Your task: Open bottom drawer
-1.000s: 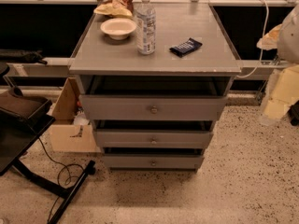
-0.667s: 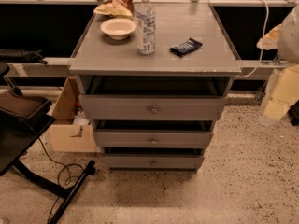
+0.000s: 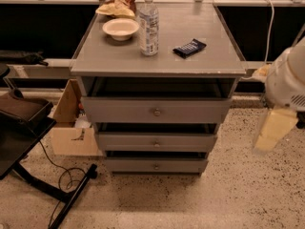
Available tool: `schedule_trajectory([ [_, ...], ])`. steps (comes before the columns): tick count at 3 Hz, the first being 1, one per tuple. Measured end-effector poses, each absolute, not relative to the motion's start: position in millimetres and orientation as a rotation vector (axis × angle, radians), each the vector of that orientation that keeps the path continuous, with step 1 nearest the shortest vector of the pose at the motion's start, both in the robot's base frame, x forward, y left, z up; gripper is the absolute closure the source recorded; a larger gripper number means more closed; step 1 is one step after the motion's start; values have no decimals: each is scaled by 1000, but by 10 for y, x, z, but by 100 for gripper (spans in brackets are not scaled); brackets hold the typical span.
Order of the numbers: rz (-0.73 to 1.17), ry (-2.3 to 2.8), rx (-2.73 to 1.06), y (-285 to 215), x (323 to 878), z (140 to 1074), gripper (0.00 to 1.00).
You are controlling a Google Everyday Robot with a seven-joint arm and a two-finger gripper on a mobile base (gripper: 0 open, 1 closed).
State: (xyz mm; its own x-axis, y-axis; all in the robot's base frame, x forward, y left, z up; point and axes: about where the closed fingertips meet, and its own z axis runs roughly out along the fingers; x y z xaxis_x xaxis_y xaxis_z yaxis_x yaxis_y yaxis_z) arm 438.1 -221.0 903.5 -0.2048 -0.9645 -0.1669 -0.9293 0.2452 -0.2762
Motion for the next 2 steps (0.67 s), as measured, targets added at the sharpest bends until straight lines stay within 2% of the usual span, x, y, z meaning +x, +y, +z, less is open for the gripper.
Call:
schedule_trajectory([
  [1, -199, 2231, -1811, -2279, 4412, 8241, 0],
  [2, -172, 2260, -1880, -2427, 4493, 6885, 0],
])
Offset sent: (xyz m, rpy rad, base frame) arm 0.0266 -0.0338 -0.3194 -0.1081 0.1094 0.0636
